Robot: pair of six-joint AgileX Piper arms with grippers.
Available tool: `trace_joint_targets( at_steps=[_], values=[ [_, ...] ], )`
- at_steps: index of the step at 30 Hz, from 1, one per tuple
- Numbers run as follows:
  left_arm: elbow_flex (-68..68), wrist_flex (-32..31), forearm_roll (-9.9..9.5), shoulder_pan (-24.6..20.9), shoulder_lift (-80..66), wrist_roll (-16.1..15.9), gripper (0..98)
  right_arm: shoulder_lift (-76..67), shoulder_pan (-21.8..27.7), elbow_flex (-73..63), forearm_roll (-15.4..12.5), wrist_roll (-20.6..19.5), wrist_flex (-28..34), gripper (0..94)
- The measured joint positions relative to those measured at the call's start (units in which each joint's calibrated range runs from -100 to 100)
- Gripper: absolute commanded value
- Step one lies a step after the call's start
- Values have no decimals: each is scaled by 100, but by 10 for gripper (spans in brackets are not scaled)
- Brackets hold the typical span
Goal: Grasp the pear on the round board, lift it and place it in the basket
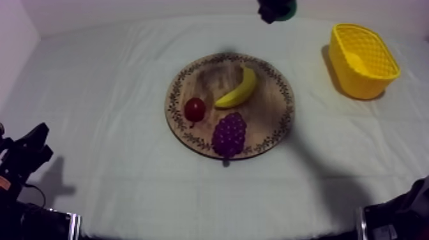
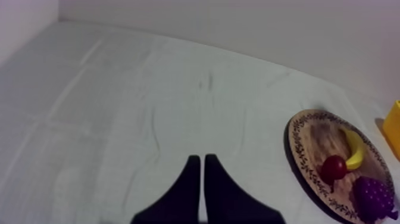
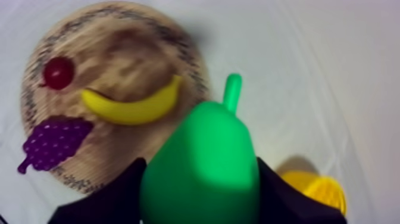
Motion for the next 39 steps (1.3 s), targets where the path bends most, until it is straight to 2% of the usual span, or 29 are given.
trace_joint_targets(
  at_steps=[5, 20, 27, 37, 39],
  values=[
    [0, 0, 0, 0, 0, 0, 1, -53, 542, 47, 83, -147, -6, 369],
    [0, 0, 0, 0, 0, 0, 1, 575, 2418, -472, 211, 44, -174, 367],
    [0, 0, 0, 0, 0, 0, 1, 992, 2769, -320, 129, 63, -421, 367],
    [0, 0, 0, 0, 0, 0, 1, 1616, 2833, -39, -12, 27, -706, 368],
    [0, 0, 0, 0, 0, 0, 1, 1737, 2852, -15, -28, 24, -736, 394]
  ],
)
